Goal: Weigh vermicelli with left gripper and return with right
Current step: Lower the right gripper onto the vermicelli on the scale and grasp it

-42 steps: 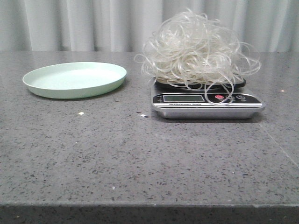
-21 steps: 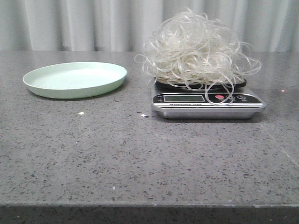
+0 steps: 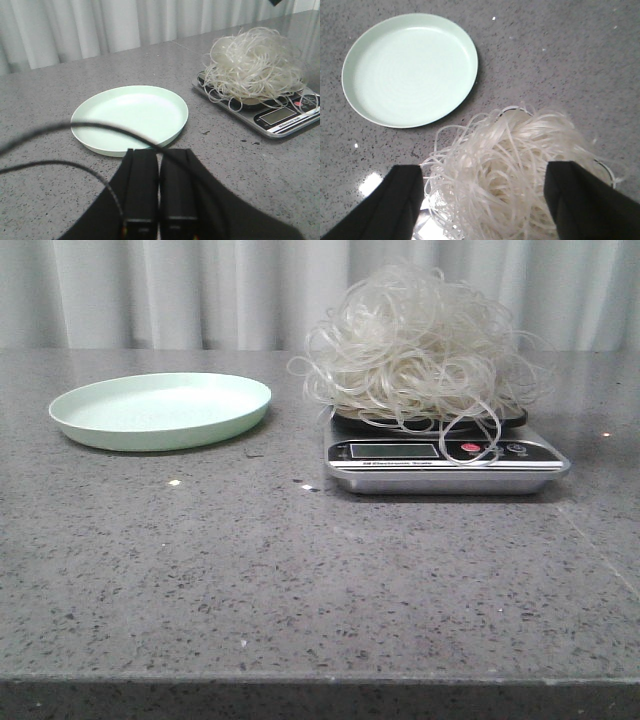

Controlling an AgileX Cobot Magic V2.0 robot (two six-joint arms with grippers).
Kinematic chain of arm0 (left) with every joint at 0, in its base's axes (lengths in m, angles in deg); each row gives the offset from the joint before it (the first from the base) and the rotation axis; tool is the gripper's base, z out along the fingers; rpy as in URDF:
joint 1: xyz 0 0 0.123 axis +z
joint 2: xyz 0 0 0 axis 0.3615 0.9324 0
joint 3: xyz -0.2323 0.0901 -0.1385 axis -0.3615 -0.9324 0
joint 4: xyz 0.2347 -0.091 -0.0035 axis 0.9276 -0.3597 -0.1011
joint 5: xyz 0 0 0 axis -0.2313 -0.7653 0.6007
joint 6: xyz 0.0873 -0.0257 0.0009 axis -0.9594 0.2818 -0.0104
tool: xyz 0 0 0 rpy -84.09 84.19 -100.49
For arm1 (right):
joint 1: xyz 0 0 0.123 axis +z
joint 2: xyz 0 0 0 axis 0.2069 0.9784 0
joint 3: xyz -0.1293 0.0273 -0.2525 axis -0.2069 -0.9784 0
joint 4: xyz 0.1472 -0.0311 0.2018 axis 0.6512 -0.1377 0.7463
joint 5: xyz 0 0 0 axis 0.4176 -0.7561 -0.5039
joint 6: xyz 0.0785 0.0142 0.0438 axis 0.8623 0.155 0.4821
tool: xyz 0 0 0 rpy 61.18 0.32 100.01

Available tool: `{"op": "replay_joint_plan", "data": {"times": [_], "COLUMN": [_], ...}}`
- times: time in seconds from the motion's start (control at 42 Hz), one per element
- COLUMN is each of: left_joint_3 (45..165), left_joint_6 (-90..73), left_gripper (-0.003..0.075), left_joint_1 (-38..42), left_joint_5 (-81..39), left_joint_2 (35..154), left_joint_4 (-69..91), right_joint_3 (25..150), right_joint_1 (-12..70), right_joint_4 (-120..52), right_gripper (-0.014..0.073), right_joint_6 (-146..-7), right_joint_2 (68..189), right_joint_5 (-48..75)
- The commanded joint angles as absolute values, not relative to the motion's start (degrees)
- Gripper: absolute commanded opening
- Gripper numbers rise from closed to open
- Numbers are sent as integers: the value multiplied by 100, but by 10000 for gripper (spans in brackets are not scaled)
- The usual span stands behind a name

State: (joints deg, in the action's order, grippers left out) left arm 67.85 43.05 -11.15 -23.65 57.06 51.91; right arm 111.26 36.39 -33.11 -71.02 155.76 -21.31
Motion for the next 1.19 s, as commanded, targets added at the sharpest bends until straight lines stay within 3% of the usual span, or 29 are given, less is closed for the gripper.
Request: {"op": "replay_joint_plan", "data": {"times": [0.0, 0.428, 0.737, 0.832, 1.023, 1.165], "left_joint_3": [6948, 6948, 6948, 6948, 6948, 6948], "left_joint_6": [4355, 4355, 4355, 4355, 4355, 4355], "left_gripper": [136, 136, 136, 136, 136, 136], "left_joint_1": [-1103, -1103, -1103, -1103, -1103, -1103], "left_joint_5": [-1888, -1888, -1888, -1888, -1888, -1888], "left_joint_2": [5726, 5726, 5726, 5726, 5726, 5726], "left_joint_4": [5218, 5218, 5218, 5218, 5218, 5218], "right_joint_3": [11348, 11348, 11348, 11348, 11350, 11420], "right_joint_1": [3686, 3686, 3686, 3686, 3686, 3686], "right_joint_4": [-3289, -3977, -4007, -4007, -4007, -4007], "right_gripper": [603, 603, 591, 517, 166, 157], "right_joint_6": [-7148, -7148, -7148, -7148, -7148, -7148], "right_joint_2": [15639, 16812, 16960, 16960, 16960, 16955], "right_joint_5": [-1933, -2494, -2631, -2704, -2820, -2851]}}
